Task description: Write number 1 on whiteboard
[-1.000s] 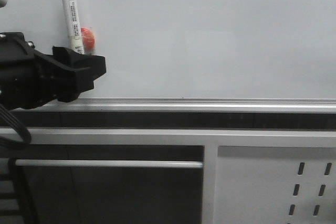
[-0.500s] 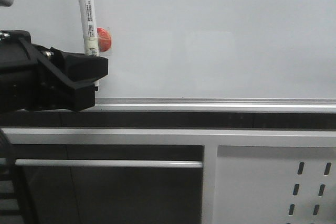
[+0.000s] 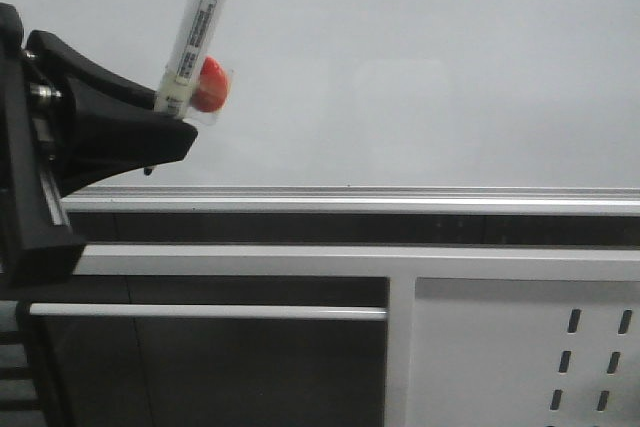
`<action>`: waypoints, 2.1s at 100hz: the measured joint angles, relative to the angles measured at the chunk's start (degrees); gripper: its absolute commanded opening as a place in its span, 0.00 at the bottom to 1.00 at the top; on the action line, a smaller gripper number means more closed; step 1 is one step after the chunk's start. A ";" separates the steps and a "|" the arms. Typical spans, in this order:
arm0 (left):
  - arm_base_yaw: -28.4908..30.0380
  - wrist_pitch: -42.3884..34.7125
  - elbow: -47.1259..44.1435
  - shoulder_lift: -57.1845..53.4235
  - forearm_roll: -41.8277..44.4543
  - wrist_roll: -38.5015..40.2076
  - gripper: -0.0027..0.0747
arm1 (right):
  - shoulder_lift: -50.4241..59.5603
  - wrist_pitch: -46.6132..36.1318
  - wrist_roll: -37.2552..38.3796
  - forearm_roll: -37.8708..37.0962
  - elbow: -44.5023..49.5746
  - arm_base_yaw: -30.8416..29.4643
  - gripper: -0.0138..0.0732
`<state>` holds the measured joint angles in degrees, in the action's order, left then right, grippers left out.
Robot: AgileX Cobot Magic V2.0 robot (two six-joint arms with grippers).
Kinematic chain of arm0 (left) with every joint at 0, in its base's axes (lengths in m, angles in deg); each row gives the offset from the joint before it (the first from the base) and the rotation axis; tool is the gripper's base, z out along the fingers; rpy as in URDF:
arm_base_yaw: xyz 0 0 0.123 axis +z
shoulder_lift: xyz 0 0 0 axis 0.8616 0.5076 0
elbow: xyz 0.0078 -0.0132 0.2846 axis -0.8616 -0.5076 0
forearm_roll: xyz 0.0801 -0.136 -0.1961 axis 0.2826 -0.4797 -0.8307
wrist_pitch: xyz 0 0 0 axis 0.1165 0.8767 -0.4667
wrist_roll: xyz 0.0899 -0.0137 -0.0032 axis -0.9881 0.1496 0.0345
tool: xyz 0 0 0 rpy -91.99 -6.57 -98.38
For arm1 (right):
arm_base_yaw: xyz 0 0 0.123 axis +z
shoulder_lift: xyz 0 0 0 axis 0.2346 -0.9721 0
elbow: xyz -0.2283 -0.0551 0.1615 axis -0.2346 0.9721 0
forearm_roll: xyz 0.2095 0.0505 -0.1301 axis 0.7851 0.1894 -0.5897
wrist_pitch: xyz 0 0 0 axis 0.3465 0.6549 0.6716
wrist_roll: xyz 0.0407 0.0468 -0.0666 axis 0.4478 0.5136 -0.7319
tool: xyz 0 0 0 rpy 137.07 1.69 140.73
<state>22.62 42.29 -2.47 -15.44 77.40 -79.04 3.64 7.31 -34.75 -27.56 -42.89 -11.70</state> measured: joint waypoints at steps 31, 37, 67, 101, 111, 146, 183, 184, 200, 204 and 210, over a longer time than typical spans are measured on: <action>-3.64 30.40 7.08 -5.63 5.60 -0.26 0.01 | -9.17 2.90 -13.37 16.17 -3.88 3.66 0.07; -5.05 32.40 7.18 -5.63 7.77 -0.26 0.01 | -11.46 4.04 -15.68 19.50 -4.25 4.03 0.07; -6.96 36.32 7.29 -5.63 10.39 -0.29 0.01 | -24.30 10.12 -20.88 31.62 -4.46 4.15 0.38; -10.86 37.60 10.18 -1.42 11.58 -0.29 0.01 | -35.80 15.63 -29.74 47.83 -5.66 5.72 0.51; -13.03 38.82 12.97 1.29 12.23 -0.29 0.01 | -38.68 15.33 -29.86 48.10 -6.56 8.66 0.51; -14.10 44.92 20.32 5.67 12.96 -0.29 0.01 | -46.13 7.72 -30.02 48.14 -9.40 16.87 0.51; -18.34 45.99 21.82 5.67 15.43 -0.29 0.01 | -49.80 6.39 -30.02 48.14 -9.64 17.25 0.51; -18.35 45.98 21.82 5.67 15.43 -0.29 0.01 | -49.90 6.39 -30.02 48.14 -9.76 17.25 0.51; -18.70 45.98 21.82 5.67 15.65 -0.29 0.01 | -49.90 6.39 -30.13 48.14 -10.46 17.35 0.51; -18.70 45.87 21.82 5.67 15.65 -0.29 0.01 | -49.90 6.39 -30.13 48.14 -10.60 17.35 0.51; -18.70 45.64 21.82 5.67 15.65 -0.29 0.01 | -49.90 6.39 -30.13 48.14 -10.60 17.35 0.51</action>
<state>3.92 87.93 19.34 -9.77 93.05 -79.33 -46.26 13.70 -64.88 20.58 -53.48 5.65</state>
